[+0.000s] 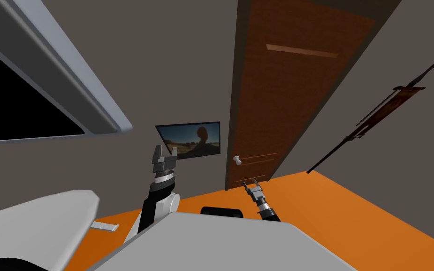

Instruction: Pull the door open

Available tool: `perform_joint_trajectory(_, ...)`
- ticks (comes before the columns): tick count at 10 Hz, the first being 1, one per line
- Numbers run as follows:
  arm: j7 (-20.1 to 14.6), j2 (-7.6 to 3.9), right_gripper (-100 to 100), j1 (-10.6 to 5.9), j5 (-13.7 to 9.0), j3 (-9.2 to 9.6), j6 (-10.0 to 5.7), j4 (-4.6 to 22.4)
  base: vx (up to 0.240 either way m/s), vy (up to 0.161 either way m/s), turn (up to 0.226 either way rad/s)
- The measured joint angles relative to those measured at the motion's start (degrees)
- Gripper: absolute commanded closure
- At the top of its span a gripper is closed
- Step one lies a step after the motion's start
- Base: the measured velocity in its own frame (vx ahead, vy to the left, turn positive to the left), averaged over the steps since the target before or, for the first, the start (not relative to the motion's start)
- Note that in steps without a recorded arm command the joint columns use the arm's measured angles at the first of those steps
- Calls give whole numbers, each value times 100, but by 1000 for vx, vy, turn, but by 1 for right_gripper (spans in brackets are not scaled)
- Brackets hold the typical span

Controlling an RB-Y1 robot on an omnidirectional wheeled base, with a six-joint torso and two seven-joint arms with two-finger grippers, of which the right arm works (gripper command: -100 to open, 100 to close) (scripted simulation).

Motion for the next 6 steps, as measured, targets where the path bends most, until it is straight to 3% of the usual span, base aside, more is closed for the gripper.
perform_joint_trajectory(2, 166, 79, -100, 17, 133, -30, -83, 143, 153, -33, -27)
perform_joint_trajectory(3, 182, 85, -100, 19, 141, -30, -89, 144, -34, 65, 182)
perform_joint_trajectory(6, 204, -262, -100, -186, -85, -324, -339, 707, -72, 156, 207)
